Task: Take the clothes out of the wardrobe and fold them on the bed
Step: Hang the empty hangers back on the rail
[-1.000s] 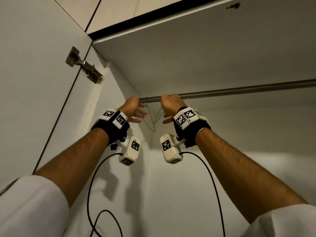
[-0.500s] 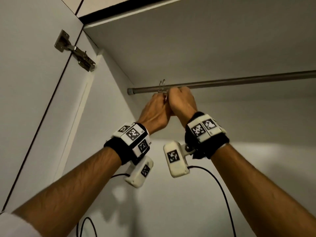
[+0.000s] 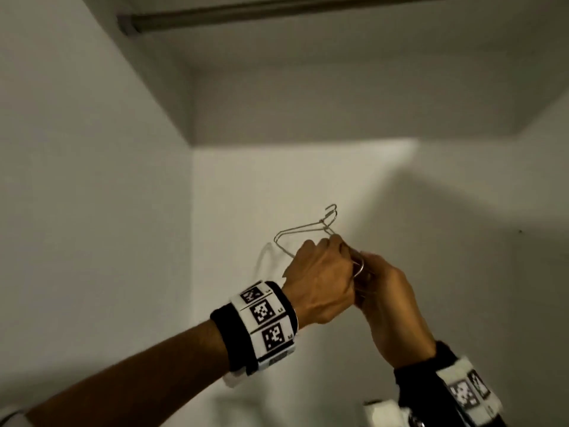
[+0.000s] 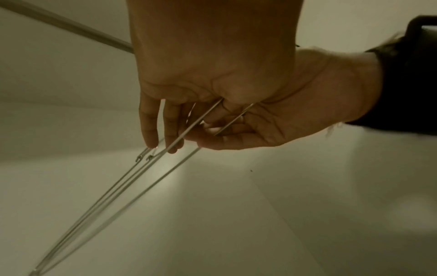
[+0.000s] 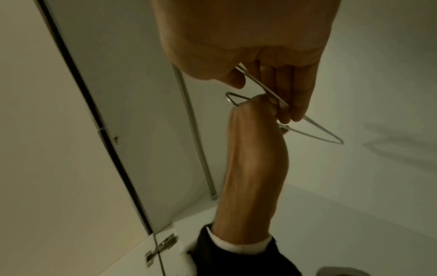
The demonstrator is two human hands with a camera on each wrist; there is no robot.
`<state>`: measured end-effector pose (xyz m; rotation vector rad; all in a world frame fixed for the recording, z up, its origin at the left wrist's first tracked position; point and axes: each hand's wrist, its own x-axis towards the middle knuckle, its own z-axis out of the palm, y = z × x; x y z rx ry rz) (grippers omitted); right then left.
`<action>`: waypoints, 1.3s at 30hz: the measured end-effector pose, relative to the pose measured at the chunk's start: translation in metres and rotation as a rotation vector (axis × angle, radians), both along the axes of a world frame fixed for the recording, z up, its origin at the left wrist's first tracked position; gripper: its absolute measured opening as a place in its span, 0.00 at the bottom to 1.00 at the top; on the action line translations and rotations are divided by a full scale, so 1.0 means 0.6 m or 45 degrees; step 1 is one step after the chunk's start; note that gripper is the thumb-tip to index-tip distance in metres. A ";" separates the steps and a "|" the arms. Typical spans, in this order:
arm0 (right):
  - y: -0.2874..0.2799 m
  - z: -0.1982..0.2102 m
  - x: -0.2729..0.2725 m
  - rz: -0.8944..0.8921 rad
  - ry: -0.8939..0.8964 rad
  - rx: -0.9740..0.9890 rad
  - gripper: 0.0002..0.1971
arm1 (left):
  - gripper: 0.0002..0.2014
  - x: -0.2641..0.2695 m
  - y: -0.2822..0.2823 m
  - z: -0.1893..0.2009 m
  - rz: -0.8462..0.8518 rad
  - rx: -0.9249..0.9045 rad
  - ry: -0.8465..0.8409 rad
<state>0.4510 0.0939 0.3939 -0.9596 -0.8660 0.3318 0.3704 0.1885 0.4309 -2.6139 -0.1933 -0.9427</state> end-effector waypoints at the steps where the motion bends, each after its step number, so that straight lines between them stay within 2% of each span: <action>1: -0.017 -0.035 0.016 -0.030 0.063 -0.036 0.20 | 0.15 0.024 -0.012 -0.030 0.006 0.050 0.094; 4: -0.079 -0.144 0.069 -0.139 0.302 -0.092 0.20 | 0.17 0.101 -0.069 -0.123 -0.009 0.146 0.381; 9: -0.169 -0.304 0.143 -0.317 0.699 -0.022 0.20 | 0.18 0.220 -0.178 -0.260 -0.098 0.210 0.687; 16: -0.258 -0.470 0.223 -0.513 1.141 0.039 0.21 | 0.20 0.343 -0.290 -0.427 -0.191 0.293 0.959; 20: -0.282 -0.540 0.263 -0.596 1.249 -0.111 0.19 | 0.19 0.383 -0.324 -0.489 -0.255 0.202 1.082; 22: -0.293 -0.571 0.283 -0.707 1.184 -0.277 0.16 | 0.24 0.399 -0.330 -0.512 -0.257 0.173 1.166; 26: -0.313 -0.615 0.307 -0.998 0.573 -0.865 0.17 | 0.30 0.415 -0.328 -0.542 -0.246 0.061 1.268; 30: -0.328 -0.633 0.319 -1.076 0.306 -1.147 0.16 | 0.40 0.424 -0.324 -0.577 -0.223 0.006 1.333; 33: -0.339 -0.639 0.319 -1.030 0.215 -1.223 0.14 | 0.40 0.424 -0.323 -0.591 -0.152 -0.022 1.325; 36: -0.365 -0.629 0.299 -1.005 0.242 -1.096 0.16 | 0.37 0.413 -0.322 -0.590 -0.150 -0.110 1.226; 39: -0.407 -0.622 0.270 -1.029 0.247 -1.030 0.15 | 0.32 0.384 -0.330 -0.590 -0.258 -0.463 1.007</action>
